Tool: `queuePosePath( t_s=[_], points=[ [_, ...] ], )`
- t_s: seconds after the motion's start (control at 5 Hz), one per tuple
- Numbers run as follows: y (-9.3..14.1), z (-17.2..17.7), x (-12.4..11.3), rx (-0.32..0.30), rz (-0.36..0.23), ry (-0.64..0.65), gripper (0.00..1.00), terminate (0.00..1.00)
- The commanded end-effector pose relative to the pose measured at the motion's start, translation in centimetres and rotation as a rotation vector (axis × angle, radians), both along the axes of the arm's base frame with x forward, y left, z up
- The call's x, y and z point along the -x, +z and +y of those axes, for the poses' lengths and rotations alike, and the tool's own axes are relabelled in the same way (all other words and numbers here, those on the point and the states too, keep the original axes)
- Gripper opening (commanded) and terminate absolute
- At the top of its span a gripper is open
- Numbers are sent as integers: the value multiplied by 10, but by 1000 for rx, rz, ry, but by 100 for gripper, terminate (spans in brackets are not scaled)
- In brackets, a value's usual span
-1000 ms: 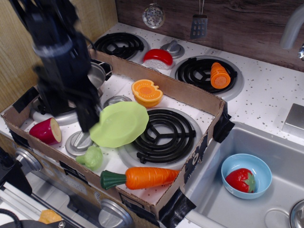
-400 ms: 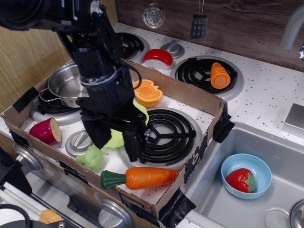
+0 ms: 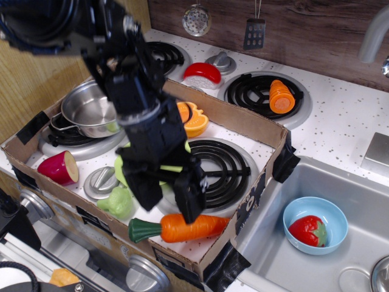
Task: Put carrot on plate
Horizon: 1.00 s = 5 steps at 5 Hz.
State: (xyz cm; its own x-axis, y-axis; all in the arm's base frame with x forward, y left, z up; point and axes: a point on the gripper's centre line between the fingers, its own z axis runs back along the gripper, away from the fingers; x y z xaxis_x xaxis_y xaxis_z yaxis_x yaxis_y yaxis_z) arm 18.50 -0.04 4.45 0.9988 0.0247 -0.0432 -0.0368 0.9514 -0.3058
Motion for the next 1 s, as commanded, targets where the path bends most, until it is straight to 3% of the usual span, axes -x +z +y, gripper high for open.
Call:
queuePosePath(
  t_s=[0.0, 0.2, 0.4, 0.6, 0.8],
  points=[
    [-11, -5, -4, 14, -16, 0, 100, 0],
    [-25, -9, 3, 39, -33, 9, 100, 0],
    [-31, -13, 11, 36, -55, 18, 0, 0],
    [-23, -11, 12, -9, -68, 12, 0, 0],
    [-6, -10, 12, -48, -131, 20, 0, 0]
  ],
)
